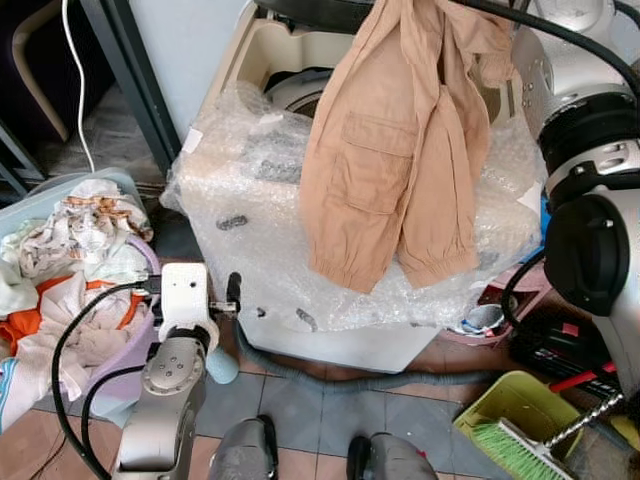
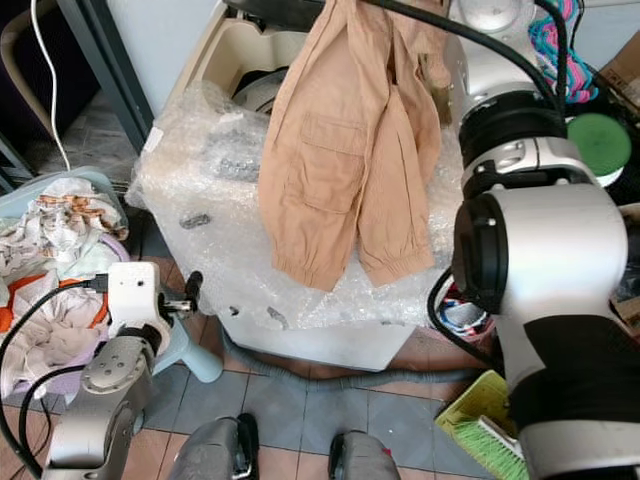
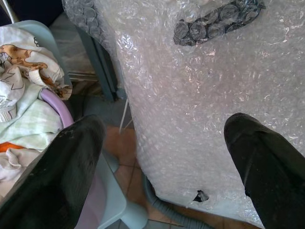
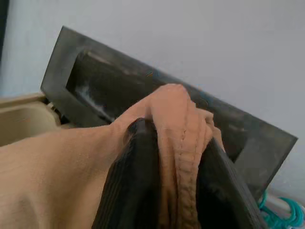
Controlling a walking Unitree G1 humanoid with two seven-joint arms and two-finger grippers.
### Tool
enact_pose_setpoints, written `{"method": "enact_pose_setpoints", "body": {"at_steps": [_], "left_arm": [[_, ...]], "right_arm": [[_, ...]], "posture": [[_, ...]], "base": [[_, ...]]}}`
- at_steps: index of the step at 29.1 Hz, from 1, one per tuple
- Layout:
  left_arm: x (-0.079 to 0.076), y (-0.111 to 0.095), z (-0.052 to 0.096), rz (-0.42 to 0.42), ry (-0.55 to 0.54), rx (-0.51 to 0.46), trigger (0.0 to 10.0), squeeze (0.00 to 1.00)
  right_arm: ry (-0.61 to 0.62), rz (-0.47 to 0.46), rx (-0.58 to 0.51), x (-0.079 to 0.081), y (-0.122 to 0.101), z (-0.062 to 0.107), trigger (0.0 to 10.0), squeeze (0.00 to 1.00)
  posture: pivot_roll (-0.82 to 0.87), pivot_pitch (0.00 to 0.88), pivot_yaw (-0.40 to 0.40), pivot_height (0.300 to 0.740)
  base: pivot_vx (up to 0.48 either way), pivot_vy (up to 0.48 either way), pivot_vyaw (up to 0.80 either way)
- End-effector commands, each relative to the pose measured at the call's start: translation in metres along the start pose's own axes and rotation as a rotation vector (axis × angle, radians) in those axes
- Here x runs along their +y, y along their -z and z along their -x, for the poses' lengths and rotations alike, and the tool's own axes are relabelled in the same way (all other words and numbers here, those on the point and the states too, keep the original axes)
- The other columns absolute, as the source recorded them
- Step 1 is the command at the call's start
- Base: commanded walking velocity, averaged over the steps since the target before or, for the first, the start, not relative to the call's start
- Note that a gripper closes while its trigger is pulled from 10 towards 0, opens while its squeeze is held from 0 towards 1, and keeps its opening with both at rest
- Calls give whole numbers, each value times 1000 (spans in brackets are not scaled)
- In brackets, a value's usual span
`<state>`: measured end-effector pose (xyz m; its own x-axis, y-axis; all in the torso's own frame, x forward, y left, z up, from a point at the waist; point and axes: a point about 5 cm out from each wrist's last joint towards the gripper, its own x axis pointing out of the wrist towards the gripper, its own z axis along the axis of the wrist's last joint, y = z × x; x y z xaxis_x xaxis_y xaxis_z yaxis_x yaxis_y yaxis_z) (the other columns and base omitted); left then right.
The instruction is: Clothes washing
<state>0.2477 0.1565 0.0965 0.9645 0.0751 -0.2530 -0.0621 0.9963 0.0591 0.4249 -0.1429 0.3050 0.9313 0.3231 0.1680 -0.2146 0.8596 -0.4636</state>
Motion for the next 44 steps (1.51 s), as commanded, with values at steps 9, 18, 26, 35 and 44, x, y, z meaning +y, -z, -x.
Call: {"method": "enact_pose_setpoints", "body": {"at_steps": [9, 18, 26, 35, 44], "left_arm": [[-6, 3, 0, -6, 34, 24, 10000, 0], [-11, 4, -4, -5, 57, 28, 10000, 0], [-10, 7, -5, -15, 82, 38, 10000, 0], [-16, 5, -11, -19, 103, 32, 10000, 0], [-14, 7, -11, -19, 85, 36, 10000, 0]], "right_arm": [[-206, 58, 90, 22, 63, 28, 10000, 1000], [-107, -11, -187, -4, 48, 67, 10000, 1000], [-338, -118, -112, 3, 59, 133, 10000, 1000], [-552, -3, 130, 28, 87, 155, 10000, 957], [-292, 32, 206, 34, 96, 121, 0, 0]], "posture": [[24, 175, 0, 740], [1, 141, 12, 740], [-23, 136, 37, 740], [-29, 123, 33, 740], [-6, 118, 21, 740]], "base": [[0, 0, 0], [0, 0, 0], [0, 0, 0], [0, 0, 0], [0, 0, 0]]}}
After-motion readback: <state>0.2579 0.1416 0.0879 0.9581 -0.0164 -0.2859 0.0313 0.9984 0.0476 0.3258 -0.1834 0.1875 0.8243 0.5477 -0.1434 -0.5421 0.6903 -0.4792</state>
